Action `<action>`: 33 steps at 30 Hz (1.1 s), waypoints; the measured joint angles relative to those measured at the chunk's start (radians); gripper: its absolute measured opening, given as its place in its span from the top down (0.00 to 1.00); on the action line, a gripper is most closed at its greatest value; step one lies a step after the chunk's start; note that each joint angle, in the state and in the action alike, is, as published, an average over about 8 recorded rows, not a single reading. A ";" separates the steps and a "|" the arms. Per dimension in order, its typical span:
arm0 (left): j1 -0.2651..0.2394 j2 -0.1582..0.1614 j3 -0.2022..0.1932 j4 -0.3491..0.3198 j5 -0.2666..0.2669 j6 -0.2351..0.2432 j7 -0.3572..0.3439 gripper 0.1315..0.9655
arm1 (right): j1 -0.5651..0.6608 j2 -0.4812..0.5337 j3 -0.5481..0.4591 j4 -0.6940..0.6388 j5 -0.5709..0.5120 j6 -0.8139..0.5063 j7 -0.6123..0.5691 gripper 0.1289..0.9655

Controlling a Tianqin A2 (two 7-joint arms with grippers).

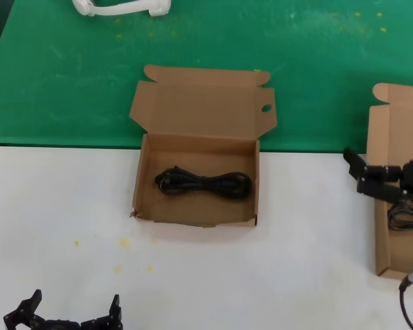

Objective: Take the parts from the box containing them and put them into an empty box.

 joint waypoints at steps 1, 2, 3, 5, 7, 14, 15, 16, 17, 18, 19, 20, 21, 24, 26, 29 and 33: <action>0.000 0.000 0.000 0.000 0.000 0.000 0.000 0.00 | -0.010 -0.004 0.001 0.003 0.000 0.008 -0.004 0.00; 0.000 0.000 0.000 0.000 0.000 0.000 0.000 0.00 | -0.020 -0.007 0.002 0.006 0.000 0.016 -0.007 0.00; 0.000 0.000 0.000 0.000 0.000 0.000 0.000 0.00 | -0.030 -0.011 0.003 0.009 0.000 0.024 -0.011 0.00; 0.000 0.000 0.000 0.000 0.000 0.000 0.000 0.00 | -0.050 -0.018 0.004 0.015 0.001 0.040 -0.018 0.00; 0.000 0.000 0.000 0.000 0.000 0.000 0.000 0.00 | -0.070 -0.025 0.006 0.021 0.001 0.056 -0.026 0.00; 0.000 0.000 0.000 0.000 0.000 0.000 0.000 0.00 | -0.140 -0.051 0.012 0.043 0.002 0.112 -0.052 0.00; 0.000 0.000 0.000 0.000 0.000 0.000 0.000 0.00 | -0.150 -0.054 0.013 0.046 0.002 0.120 -0.055 0.00; 0.000 0.000 0.000 0.000 0.000 0.000 0.000 0.00 | -0.159 -0.058 0.013 0.049 0.002 0.128 -0.059 0.00; 0.000 0.000 0.000 0.000 0.000 0.000 0.000 0.00 | -0.169 -0.061 0.014 0.052 0.003 0.135 -0.063 0.00; 0.000 0.000 0.000 0.000 0.000 0.000 0.000 0.00 | -0.179 -0.065 0.015 0.055 0.003 0.143 -0.066 0.00; 0.000 0.000 0.000 0.000 0.000 0.000 0.000 0.00 | -0.189 -0.068 0.016 0.058 0.003 0.151 -0.070 0.00; 0.000 0.000 0.000 0.000 0.000 0.000 0.000 0.00 | -0.199 -0.072 0.017 0.061 0.003 0.159 -0.074 0.00; 0.000 0.000 0.000 0.000 0.000 0.000 0.000 0.00 | -0.209 -0.076 0.018 0.064 0.003 0.167 -0.077 0.00; 0.000 0.000 0.000 0.000 0.000 0.000 0.000 0.00 | -0.240 -0.087 0.020 0.074 0.004 0.191 -0.088 0.00; 0.000 0.000 0.000 0.000 0.000 0.000 0.000 0.00 | -0.260 -0.094 0.022 0.080 0.004 0.207 -0.096 0.00; 0.000 0.000 0.000 0.000 0.000 0.000 0.000 0.00 | -0.290 -0.105 0.024 0.089 0.004 0.232 -0.107 0.00; 0.000 0.000 0.000 0.000 0.000 0.000 0.000 0.00 | -0.330 -0.119 0.028 0.101 0.005 0.263 -0.122 0.00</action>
